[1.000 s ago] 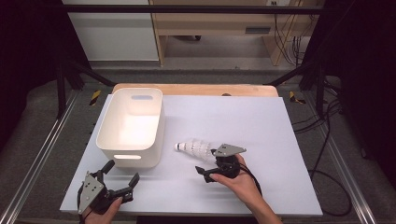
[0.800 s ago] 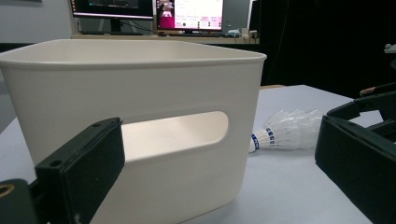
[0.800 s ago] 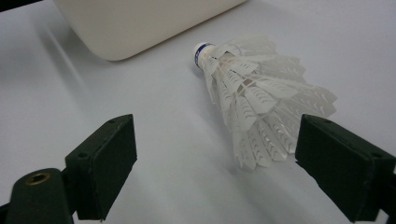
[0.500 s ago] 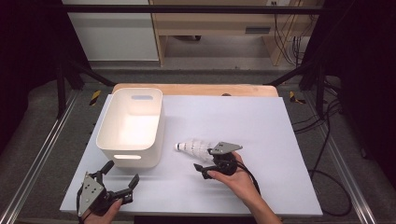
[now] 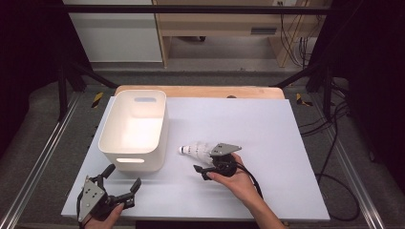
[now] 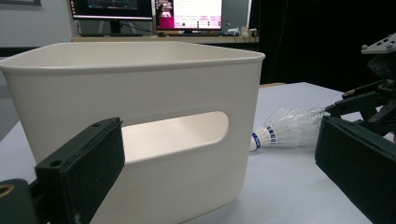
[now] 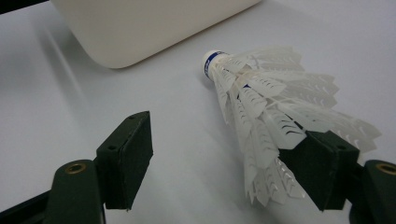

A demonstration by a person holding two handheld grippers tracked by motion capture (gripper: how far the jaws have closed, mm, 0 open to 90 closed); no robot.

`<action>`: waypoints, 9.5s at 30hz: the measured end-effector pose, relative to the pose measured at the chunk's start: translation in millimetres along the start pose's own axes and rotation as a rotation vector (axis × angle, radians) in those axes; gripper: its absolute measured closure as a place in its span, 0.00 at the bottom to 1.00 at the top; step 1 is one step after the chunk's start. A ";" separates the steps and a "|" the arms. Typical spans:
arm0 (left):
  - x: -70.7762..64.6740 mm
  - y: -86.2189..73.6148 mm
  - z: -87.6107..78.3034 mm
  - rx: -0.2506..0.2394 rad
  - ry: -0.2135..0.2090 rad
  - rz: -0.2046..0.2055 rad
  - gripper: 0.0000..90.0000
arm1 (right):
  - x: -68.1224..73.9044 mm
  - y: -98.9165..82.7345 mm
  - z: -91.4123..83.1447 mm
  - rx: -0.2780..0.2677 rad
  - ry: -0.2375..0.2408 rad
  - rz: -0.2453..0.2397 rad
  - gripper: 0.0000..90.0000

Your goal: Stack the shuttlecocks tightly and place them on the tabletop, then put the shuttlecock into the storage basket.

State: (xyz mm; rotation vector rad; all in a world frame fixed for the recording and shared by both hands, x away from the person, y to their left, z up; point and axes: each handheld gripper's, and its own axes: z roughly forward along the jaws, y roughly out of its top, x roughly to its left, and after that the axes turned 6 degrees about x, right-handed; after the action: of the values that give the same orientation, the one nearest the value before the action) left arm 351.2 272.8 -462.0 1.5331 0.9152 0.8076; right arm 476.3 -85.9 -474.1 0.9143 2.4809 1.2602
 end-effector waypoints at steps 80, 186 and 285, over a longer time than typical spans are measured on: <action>1.3 -0.1 0.3 0.000 -0.011 -0.001 0.02 | -1.5 13.5 35.3 0.005 -0.086 0.024 0.91; 4.9 -0.6 5.2 -0.003 -0.006 0.010 0.02 | 28.6 194.8 31.2 -0.120 0.051 -0.136 0.99; 5.8 -0.5 4.4 -0.004 -0.002 0.012 0.02 | 47.1 208.1 64.2 -0.086 0.073 -0.176 0.99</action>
State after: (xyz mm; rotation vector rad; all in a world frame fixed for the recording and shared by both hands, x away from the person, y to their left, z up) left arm 357.7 276.0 -463.0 1.5369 0.9026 0.8161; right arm 557.8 76.9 -345.7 0.6242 2.4772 1.3502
